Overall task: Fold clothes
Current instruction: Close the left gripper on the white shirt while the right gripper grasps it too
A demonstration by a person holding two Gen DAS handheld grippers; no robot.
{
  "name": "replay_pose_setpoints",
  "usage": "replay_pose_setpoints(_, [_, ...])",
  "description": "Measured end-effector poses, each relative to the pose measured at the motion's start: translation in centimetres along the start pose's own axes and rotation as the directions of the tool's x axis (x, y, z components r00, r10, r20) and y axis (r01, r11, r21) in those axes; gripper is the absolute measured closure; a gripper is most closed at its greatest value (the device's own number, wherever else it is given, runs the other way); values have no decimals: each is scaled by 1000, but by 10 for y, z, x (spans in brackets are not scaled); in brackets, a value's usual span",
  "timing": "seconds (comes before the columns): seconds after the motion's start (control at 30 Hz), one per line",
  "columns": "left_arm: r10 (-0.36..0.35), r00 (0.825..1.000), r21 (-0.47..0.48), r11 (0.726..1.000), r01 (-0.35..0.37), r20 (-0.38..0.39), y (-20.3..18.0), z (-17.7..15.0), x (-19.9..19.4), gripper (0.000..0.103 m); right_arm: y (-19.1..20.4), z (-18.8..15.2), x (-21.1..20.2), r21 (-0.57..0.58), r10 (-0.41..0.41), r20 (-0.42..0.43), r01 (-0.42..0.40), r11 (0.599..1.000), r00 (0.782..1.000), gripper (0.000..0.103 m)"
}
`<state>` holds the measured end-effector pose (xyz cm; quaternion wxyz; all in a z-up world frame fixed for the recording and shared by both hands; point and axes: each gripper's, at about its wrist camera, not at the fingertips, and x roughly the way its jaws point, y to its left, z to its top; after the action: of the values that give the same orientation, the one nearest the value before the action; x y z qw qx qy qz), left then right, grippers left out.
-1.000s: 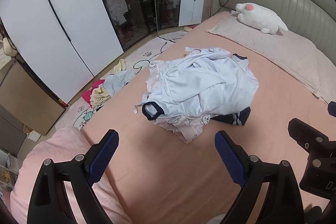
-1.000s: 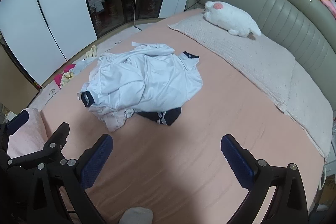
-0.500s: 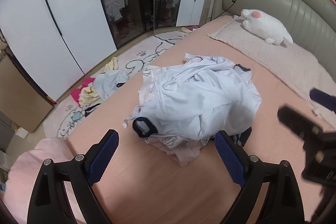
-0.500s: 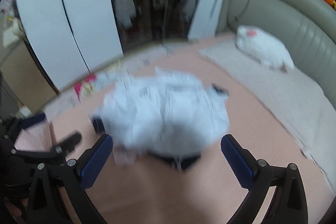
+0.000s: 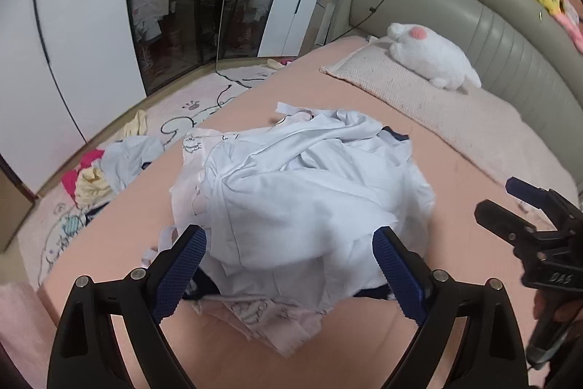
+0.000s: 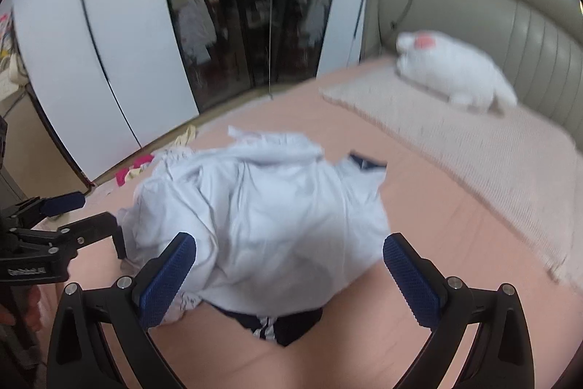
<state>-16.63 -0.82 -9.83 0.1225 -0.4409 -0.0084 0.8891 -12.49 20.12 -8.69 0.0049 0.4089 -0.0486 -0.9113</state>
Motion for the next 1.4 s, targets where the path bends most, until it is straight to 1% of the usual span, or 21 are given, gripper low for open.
replay_pose_setpoints(0.03, [-4, 1000, 16, 1000, 5, -3, -1, -1, 6, 9, -4, -3, 7, 11, 13, -18, -13, 1000, 1000, 0])
replay_pose_setpoints(0.13, [-14, 1000, 52, 999, 15, -19, -5, -6, 24, 9, -7, -15, 22, -2, -18, -48, 17, 1000, 999, 0])
replay_pose_setpoints(0.3, [-21, 999, 82, 996, 24, -44, -12, -13, 53, 9, -17, -24, 54, 23, -36, -148, 40, 999, 988, 0])
replay_pose_setpoints(0.37, [-23, 999, 96, 995, 26, -28, -15, -15, 61, 9, -23, -26, 67, 36, -59, -173, 67, 997, 983, 1])
replay_pose_setpoints(0.4, [-15, 1000, 107, 994, 18, -25, -16, -16, 67, 9, -25, -26, 73, 40, -65, -183, 74, 996, 981, 1])
replay_pose_setpoints(0.47, [21, 998, 139, 990, -14, -51, -20, -20, 83, 9, -31, -27, 83, 56, -59, -200, 72, 996, 978, 3])
replay_pose_setpoints(0.63, [109, 987, 213, 974, -82, -120, -29, -30, 118, 9, -43, -25, 102, 161, 29, -217, 7, 987, 976, 21])
replay_pose_setpoints(0.67, [114, 986, 212, 973, -87, -121, -31, -32, 121, 8, -42, -25, 107, 173, 40, -217, -2, 985, 975, 22])
replay_pose_setpoints(0.7, [118, 986, 209, 974, -91, -121, -31, -33, 124, 2, -42, -25, 112, 186, 52, -216, -11, 983, 975, 22])
replay_pose_setpoints(0.77, [134, 982, 212, 972, -103, -136, -33, -36, 129, 0, -41, -25, 121, 205, 66, -215, -21, 979, 974, 31])
replay_pose_setpoints(0.8, [142, 979, 213, 971, -109, -145, -33, -37, 131, 0, -40, -25, 125, 211, 69, -215, -23, 977, 974, 38])
replay_pose_setpoints(0.83, [150, 977, 215, 970, -115, -153, -34, -38, 134, 0, -38, -25, 131, 214, 72, -223, -23, 977, 972, 42])
replay_pose_setpoints(0.87, [158, 974, 216, 969, -122, -161, -35, -40, 136, 0, -37, -25, 135, 217, 74, -226, -24, 976, 971, 42])
replay_pose_setpoints(0.97, [156, 980, 202, 971, -128, -125, -33, -45, 137, 0, -34, -26, 149, 241, 87, -244, -27, 970, 966, 42])
replay_pose_setpoints(1.07, [123, 989, 187, 977, -106, -81, -28, -50, 131, 0, -35, -26, 152, 254, 105, -236, -43, 966, 966, 45])
replay_pose_setpoints(1.17, [110, 992, 190, 977, -96, -65, -27, -49, 127, 0, -36, -26, 150, 260, 126, -224, -65, 963, 966, 57])
replay_pose_setpoints(1.2, [95, 994, 177, 981, -84, -50, -26, -49, 122, 8, -36, -26, 147, 256, 131, -212, -74, 964, 969, 69])
replay_pose_setpoints(1.23, [79, 996, 163, 984, -72, -35, -24, -48, 118, 13, -36, -25, 145, 251, 136, -199, -83, 964, 971, 78])
replay_pose_setpoints(1.3, [52, 998, 139, 989, -50, -16, -23, -45, 109, 42, -33, -23, 139, 235, 136, -190, -89, 968, 972, 85])
replay_pose_setpoints(1.33, [40, 999, 127, 991, -38, -7, -22, -43, 105, 47, -33, -22, 136, 231, 138, -183, -94, 968, 973, 88])
replay_pose_setpoints(1.4, [12, 1000, 96, 995, -12, 4, -18, -39, 96, 68, -33, -18, 130, 229, 152, -172, -110, 967, 973, 91])
